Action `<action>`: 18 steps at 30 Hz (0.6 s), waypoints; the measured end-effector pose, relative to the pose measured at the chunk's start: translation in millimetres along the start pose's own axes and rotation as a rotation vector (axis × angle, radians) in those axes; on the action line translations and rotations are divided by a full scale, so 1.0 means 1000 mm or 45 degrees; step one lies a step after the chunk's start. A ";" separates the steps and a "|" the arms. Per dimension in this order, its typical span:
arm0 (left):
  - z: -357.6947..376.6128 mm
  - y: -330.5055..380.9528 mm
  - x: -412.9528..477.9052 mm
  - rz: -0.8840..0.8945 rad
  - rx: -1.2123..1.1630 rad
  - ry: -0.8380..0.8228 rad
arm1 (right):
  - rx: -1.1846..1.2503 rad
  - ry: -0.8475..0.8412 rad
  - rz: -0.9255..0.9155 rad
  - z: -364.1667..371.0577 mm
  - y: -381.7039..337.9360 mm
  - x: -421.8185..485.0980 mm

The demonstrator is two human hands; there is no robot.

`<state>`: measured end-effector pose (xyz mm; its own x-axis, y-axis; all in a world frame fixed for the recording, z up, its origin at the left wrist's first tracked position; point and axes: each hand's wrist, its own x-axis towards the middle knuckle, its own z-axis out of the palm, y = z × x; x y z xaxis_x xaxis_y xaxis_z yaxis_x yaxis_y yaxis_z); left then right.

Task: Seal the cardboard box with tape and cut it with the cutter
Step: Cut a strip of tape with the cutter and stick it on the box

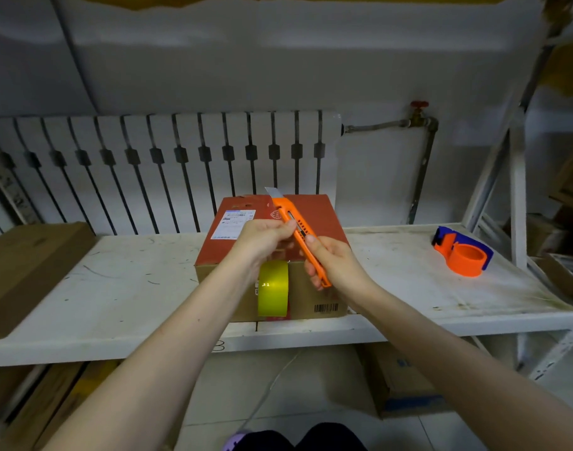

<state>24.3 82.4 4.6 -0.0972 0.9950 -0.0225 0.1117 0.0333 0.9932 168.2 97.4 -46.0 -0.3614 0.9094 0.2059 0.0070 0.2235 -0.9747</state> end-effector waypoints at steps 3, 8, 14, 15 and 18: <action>-0.004 -0.002 0.002 0.009 0.057 0.032 | -0.017 0.002 0.016 0.002 -0.001 0.003; -0.014 -0.022 -0.006 0.018 0.279 0.394 | -0.698 0.293 -0.069 -0.003 -0.002 0.020; -0.012 -0.046 -0.019 -0.286 0.356 0.280 | -1.617 0.363 -0.132 -0.008 0.012 0.047; -0.010 -0.046 -0.021 -0.289 0.315 0.257 | -1.647 0.341 -0.116 -0.007 0.015 0.049; -0.004 -0.050 -0.025 -0.231 0.175 0.226 | -1.653 0.250 -0.129 -0.001 0.021 0.051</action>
<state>17.6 55.5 -44.5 -0.2980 0.9401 -0.1658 0.2086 0.2336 0.9497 150.9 149.2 -55.8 -0.2738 0.8797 0.3888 0.9124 0.3654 -0.1842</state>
